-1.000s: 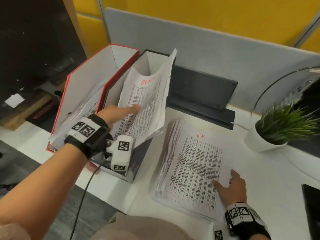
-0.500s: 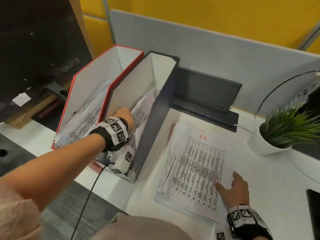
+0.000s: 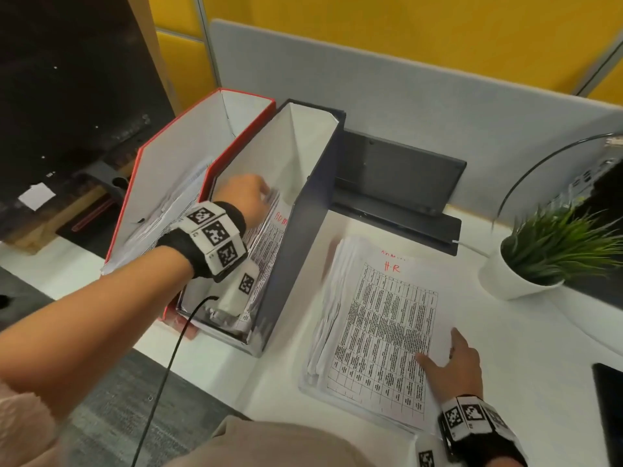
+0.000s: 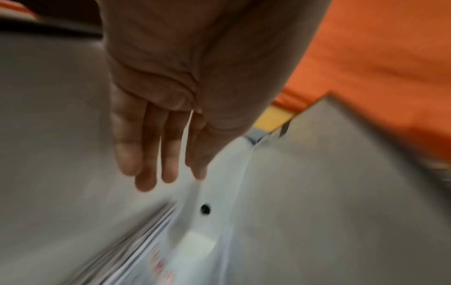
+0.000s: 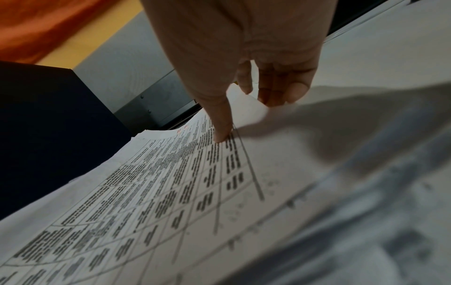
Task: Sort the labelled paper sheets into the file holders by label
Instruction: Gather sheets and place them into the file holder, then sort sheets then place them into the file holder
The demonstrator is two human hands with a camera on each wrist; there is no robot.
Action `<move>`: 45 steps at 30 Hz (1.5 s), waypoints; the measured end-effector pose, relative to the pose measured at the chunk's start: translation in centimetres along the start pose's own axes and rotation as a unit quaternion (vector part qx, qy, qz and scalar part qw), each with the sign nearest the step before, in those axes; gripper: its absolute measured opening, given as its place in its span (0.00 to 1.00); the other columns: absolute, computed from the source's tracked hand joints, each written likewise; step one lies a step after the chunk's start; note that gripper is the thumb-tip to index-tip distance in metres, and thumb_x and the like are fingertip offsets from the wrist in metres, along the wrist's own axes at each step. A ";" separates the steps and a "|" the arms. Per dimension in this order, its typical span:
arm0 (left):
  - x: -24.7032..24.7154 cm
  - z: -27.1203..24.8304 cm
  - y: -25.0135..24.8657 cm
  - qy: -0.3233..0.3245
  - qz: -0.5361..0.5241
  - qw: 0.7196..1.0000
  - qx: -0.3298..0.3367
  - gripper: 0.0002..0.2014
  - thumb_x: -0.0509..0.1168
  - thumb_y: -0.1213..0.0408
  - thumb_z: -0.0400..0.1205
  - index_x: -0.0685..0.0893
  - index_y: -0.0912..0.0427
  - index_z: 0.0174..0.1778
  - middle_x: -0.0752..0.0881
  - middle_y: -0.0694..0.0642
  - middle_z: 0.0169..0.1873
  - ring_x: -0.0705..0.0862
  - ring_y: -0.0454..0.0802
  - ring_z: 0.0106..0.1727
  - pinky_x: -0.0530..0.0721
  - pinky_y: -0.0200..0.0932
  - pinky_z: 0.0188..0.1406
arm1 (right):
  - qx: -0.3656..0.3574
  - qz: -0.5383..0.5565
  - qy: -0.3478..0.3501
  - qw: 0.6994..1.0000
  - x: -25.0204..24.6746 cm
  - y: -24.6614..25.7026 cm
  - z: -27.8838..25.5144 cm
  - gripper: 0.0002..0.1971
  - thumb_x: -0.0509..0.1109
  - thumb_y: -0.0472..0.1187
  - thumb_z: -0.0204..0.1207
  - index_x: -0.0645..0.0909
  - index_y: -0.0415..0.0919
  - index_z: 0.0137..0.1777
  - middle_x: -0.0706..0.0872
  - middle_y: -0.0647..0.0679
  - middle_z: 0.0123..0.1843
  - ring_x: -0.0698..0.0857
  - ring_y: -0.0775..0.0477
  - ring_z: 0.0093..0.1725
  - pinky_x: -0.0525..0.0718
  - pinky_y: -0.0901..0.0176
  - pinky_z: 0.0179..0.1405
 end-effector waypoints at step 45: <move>18.2 -7.4 -6.3 0.067 -0.303 0.944 0.107 0.09 0.58 0.73 0.83 0.82 0.59 0.46 0.83 0.53 0.34 0.76 0.39 0.27 0.75 0.26 0.24 | 0.030 0.247 -0.017 0.968 -1.2 1.9 -1.6 0.51 0.82 0.34 0.63 0.53 0.46 0.81 0.69 0.39 0.69 0.77 0.42 0.64 0.79 0.62 0.62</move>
Point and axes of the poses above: each hand's wrist, its own z-axis towards the middle knuckle, its own x-axis out of the palm, y = z × x, the point moved 8 cm from there along z, towards the middle knuckle
